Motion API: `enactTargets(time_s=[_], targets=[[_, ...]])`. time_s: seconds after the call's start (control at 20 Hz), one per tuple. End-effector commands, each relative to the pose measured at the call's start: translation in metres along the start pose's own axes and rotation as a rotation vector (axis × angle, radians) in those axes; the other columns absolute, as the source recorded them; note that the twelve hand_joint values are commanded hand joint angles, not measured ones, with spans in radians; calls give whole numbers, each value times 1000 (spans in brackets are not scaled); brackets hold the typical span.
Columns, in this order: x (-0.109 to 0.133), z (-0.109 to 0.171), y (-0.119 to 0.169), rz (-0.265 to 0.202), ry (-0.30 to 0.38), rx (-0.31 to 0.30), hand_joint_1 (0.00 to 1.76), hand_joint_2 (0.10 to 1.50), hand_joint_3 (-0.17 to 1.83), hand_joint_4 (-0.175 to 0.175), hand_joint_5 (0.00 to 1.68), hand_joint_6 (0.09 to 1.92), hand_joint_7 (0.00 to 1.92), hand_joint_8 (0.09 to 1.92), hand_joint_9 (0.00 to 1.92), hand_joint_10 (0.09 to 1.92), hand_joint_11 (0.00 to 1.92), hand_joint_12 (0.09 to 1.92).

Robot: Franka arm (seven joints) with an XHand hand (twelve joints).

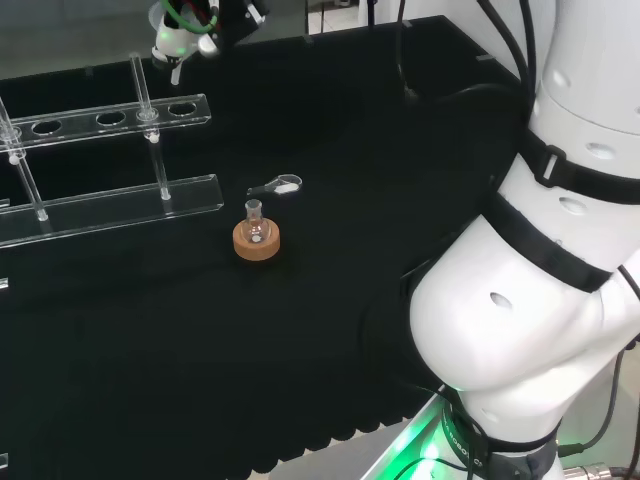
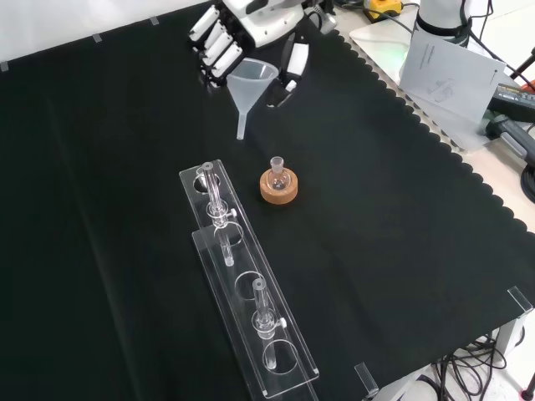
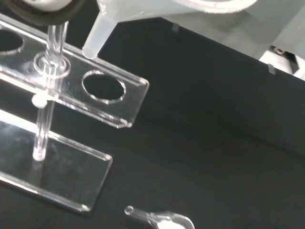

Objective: Place the funnel on the round-bottom flask.

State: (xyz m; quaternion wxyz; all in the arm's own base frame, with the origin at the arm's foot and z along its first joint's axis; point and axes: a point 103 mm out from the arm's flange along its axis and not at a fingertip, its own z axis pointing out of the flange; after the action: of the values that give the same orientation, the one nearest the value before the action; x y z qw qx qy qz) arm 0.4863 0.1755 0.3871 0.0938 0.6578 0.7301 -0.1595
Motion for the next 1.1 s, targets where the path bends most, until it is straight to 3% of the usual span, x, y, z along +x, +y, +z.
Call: enactTargets(time_s=[0.05,0.55,0.85,1.1], targets=[[-16,34,-57,148,-159,85,783,744,554,-43,639,774,649,824,925,636,475,1300],[-13,55,-73,181,-190,134,779,741,558,-46,629,774,647,826,915,644,472,1302],[-3,73,-79,173,-224,165,777,741,560,-47,624,773,646,827,912,648,470,1303],[10,91,-78,154,-209,199,775,741,562,-47,613,771,645,827,909,650,469,1303]])
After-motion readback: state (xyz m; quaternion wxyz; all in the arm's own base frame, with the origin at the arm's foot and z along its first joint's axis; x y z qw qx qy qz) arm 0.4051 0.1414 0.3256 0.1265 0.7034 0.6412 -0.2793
